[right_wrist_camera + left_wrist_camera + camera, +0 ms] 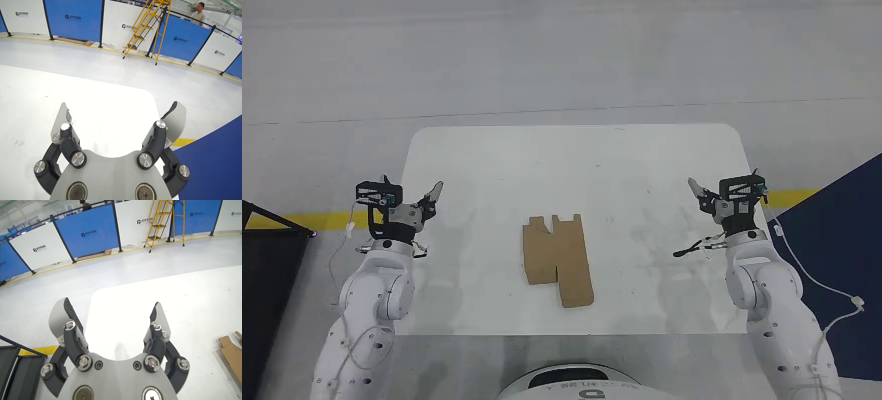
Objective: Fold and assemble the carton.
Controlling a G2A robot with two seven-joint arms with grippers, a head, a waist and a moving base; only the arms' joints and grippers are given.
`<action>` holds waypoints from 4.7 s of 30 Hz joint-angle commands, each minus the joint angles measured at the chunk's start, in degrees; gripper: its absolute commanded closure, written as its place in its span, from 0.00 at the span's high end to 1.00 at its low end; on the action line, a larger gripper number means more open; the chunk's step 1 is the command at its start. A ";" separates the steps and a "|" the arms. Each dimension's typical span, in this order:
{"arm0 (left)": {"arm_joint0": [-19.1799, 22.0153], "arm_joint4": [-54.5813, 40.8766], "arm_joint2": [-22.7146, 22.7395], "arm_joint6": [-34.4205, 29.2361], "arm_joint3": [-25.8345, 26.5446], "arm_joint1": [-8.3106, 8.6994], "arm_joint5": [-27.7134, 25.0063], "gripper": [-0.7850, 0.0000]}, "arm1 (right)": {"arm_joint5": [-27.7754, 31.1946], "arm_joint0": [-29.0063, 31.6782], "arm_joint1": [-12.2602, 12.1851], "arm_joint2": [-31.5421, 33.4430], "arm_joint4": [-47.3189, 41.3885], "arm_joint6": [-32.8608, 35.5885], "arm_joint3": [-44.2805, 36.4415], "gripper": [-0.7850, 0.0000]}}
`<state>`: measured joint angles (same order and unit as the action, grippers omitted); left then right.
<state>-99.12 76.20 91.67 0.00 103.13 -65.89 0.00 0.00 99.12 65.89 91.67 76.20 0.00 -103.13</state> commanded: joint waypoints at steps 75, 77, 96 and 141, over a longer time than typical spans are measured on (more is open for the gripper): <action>8.89 89.45 -27.67 25.39 -2.47 5.44 -27.43 0.66 | 0.00 0.00 0.00 0.00 0.00 0.00 0.00 1.00; 9.42 89.35 -28.58 25.00 -2.45 5.33 -27.66 0.67 | 0.00 0.00 0.00 0.00 0.00 0.00 0.00 1.00; 10.55 52.44 -20.47 28.76 -4.73 4.19 -23.29 0.00 | 0.00 0.00 0.00 0.00 0.00 0.00 0.00 1.00; 34.54 -28.60 -44.94 40.86 -15.48 15.44 -52.99 0.00 | 0.00 0.00 0.00 0.00 0.00 0.00 0.00 1.00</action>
<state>-63.98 38.44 43.48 39.76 88.54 -50.80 -57.63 0.00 99.12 65.89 91.67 76.20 0.00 -103.13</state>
